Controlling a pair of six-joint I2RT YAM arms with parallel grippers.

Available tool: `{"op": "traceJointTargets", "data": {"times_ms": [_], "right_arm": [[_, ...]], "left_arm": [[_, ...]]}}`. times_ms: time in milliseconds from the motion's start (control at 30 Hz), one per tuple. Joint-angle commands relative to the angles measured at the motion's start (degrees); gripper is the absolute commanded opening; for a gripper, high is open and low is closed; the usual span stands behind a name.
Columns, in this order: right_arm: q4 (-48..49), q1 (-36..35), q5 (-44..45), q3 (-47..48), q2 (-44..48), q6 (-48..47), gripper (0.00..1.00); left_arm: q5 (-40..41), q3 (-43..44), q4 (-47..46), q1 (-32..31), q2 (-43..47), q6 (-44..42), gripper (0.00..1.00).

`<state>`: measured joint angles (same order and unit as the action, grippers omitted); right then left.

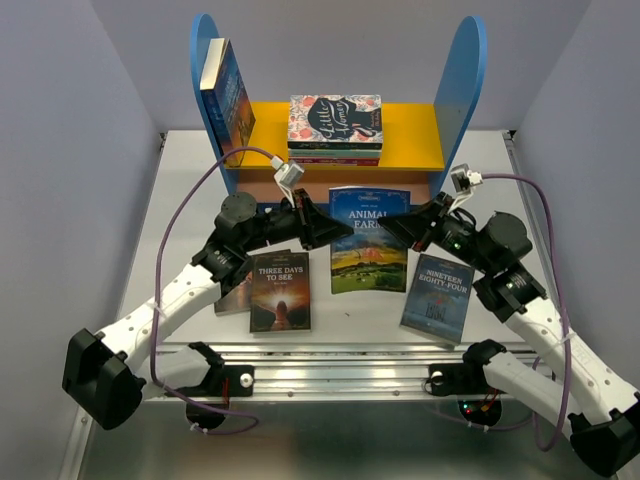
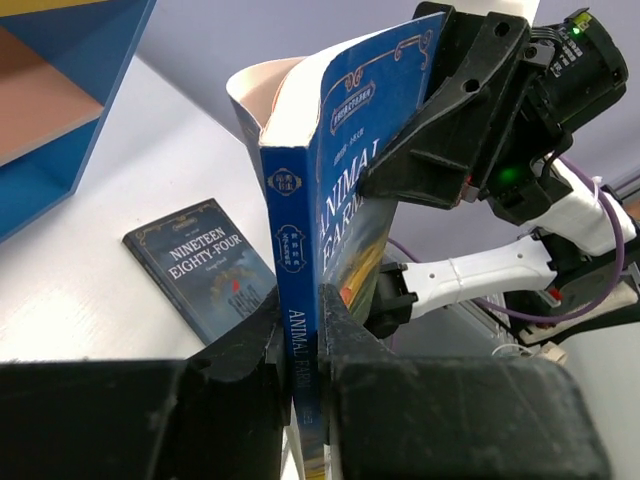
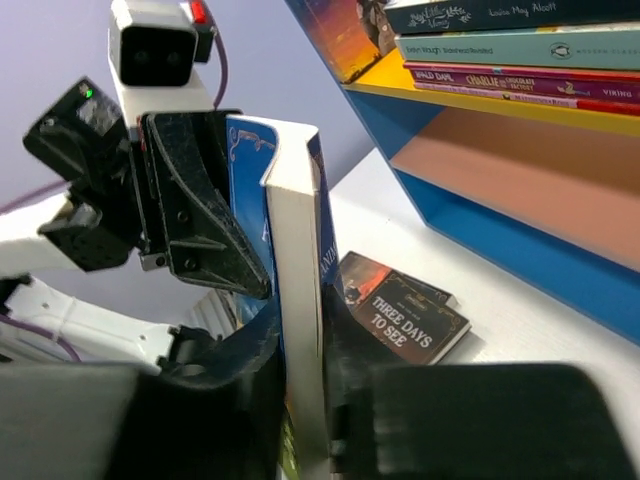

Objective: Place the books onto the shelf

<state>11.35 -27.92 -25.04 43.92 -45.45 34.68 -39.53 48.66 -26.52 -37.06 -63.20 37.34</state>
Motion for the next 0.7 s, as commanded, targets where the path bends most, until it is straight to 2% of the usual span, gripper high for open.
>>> {"op": "traceJointTargets", "data": {"times_ms": [0,33,100,333,433,533,667], "right_arm": [[4.22,-0.03,5.61,2.39,1.42,-1.1,0.47],[3.42,-0.03,6.48,2.66,1.42,-2.06,0.81],[0.62,-0.03,7.89,3.71,1.59,-2.59,1.0],[-4.84,-0.03,17.38,2.75,5.54,-7.24,1.0],[-7.22,-0.03,24.56,2.05,8.0,-8.13,1.0],[-9.15,-0.03,31.25,1.17,10.28,-8.75,1.0],[-10.47,-0.03,31.9,0.9,11.26,-9.62,1.0]], "left_arm": [[2.16,-0.85,-3.27,-0.47,4.83,-0.95,0.0],[3.39,-0.94,-3.1,-0.47,6.23,-1.56,0.0],[7.08,-0.33,-2.14,-0.38,7.82,-2.45,0.0],[18.68,10.38,4.28,-0.47,14.23,-7.37,0.0],[23.78,16.54,7.79,-0.47,15.29,-11.84,0.0],[30.46,22.16,10.17,-0.47,14.69,-18.08,0.0],[37.41,29.81,12.37,-0.47,11.01,-24.93,0.0]]}}
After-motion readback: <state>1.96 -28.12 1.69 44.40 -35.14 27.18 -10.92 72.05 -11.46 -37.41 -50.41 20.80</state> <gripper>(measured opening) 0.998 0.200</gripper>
